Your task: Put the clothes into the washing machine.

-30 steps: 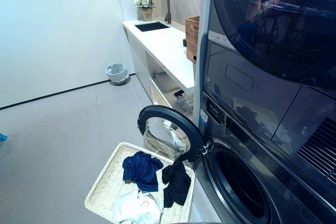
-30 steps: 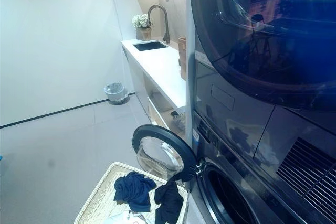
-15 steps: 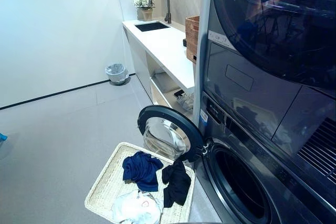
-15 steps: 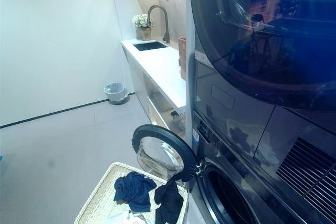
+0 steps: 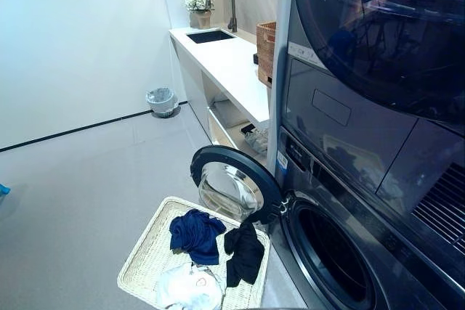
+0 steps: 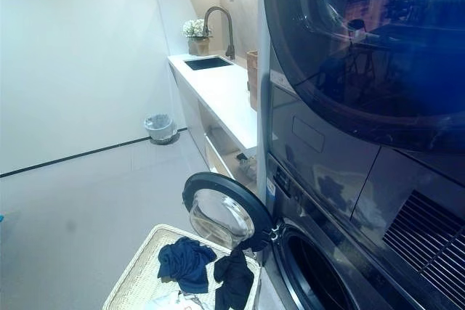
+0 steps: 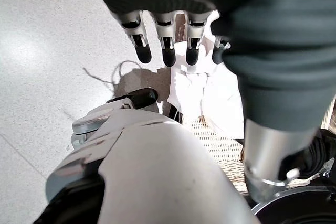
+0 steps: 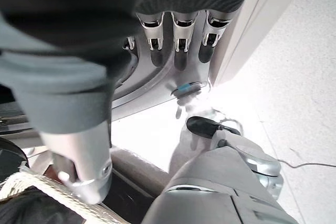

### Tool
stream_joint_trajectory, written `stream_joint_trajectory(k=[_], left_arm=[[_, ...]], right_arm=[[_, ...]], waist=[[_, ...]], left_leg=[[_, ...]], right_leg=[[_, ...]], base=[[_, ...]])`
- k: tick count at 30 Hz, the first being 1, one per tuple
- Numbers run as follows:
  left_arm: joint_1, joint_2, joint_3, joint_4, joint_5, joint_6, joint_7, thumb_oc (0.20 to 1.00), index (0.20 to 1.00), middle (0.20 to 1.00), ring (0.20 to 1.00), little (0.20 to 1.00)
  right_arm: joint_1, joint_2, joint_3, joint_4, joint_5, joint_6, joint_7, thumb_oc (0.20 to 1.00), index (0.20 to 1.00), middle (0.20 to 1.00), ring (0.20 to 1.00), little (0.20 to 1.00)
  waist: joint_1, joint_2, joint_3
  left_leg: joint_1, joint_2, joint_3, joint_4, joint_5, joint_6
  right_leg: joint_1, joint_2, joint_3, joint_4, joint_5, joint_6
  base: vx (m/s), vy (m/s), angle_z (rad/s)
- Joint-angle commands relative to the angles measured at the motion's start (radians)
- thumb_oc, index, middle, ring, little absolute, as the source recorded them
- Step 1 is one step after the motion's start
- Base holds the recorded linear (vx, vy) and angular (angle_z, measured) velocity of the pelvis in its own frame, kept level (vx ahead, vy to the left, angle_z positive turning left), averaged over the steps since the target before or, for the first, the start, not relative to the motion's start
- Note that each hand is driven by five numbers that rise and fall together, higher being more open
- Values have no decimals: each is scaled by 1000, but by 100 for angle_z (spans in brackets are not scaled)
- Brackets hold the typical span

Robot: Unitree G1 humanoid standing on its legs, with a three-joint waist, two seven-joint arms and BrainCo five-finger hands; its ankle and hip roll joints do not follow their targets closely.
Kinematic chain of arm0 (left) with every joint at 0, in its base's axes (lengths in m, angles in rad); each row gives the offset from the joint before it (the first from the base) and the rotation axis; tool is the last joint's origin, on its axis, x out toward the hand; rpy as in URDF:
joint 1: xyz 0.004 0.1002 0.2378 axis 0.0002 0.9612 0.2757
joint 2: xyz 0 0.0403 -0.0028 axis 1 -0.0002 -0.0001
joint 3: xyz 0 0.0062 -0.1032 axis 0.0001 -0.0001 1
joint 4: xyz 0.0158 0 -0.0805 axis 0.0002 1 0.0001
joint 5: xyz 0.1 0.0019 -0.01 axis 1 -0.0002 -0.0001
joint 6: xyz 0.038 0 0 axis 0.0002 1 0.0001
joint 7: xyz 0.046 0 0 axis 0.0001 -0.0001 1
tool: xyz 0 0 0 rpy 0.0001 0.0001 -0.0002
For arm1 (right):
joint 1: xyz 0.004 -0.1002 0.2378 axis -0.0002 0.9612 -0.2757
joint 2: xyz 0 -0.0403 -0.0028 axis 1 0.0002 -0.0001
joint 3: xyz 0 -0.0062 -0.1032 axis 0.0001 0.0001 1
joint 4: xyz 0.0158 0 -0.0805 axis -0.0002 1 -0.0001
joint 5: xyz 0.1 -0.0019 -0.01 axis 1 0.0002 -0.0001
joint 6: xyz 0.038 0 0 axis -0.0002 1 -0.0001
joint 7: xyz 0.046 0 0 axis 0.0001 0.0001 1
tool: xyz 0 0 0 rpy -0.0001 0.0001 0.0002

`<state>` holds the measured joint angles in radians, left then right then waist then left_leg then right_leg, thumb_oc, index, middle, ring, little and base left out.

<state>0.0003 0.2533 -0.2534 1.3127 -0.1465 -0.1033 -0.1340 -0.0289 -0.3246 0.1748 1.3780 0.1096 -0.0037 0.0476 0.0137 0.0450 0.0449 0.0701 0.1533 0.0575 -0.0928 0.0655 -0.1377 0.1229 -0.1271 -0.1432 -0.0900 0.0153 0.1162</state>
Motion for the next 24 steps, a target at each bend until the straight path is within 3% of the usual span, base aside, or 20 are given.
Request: stream_joint_trajectory(k=[1, 7, 10, 13, 18, 24], left_arm=[[-130, 28, 39, 7, -108, -83, 43, 1000, 1000, 1000, 1000, 1000], [-258, 49, 42, -121, -235, -210, 157, 1000, 1000, 1000, 1000, 1000], [-331, 91, 46, -209, -252, -282, 297, 1000, 1000, 1000, 1000, 1000], [-403, 138, 49, -286, -120, -328, 509, 1000, 1000, 1000, 1000, 1000], [-546, 215, 3, -347, 161, -297, 778, 1000, 1000, 1000, 1000, 1000], [-693, 287, -59, -324, 371, -266, 949, 1000, 1000, 1000, 1000, 1000]], right_arm=[[-118, 10, 24, 32, 28, 11, -2, 1000, 1000, 1000, 1000, 1000], [-208, -9, 64, 6, 70, 10, -27, 1000, 1000, 1000, 1000, 1000], [-253, -9, 94, -10, 100, 8, -47, 1000, 1000, 1000, 1000, 1000], [-274, -13, 113, -27, 140, 1, -61, 1000, 1000, 1000, 1000, 1000], [-325, -22, 144, -44, 198, -8, -69, 1000, 1000, 1000, 1000, 1000], [-394, -40, 155, -72, 260, -23, -73, 1000, 1000, 1000, 1000, 1000]], waist=[[9, -39, 114], [11, -18, 226], [12, -16, 279], [16, -22, 313], [31, -49, 380], [21, -88, 467]], left_leg=[[-11, 1, 23, 6, -11, 38], [-129, -18, -5, 6, 13, 43], [-182, -28, -24, 6, 23, 47], [-216, -37, -41, 6, 28, 51], [-284, -33, -58, 21, 52, 48], [-398, -38, -65, 133, 39, 44]], right_leg=[[-76, -72, 14, 19, 66, 23], [-197, -63, 36, 22, 94, 13], [-249, -54, 40, 33, 98, 8], [-291, -48, 43, 63, 88, 4], [-380, -36, 45, 135, 78, -3], [-487, -33, 51, 210, 82, -6]], base=[[-61, 27, -2], [-188, 20, 0], [-118, 4, 0], [-65, -13, 2], [-58, -63, 2], [-90, -45, -2]])
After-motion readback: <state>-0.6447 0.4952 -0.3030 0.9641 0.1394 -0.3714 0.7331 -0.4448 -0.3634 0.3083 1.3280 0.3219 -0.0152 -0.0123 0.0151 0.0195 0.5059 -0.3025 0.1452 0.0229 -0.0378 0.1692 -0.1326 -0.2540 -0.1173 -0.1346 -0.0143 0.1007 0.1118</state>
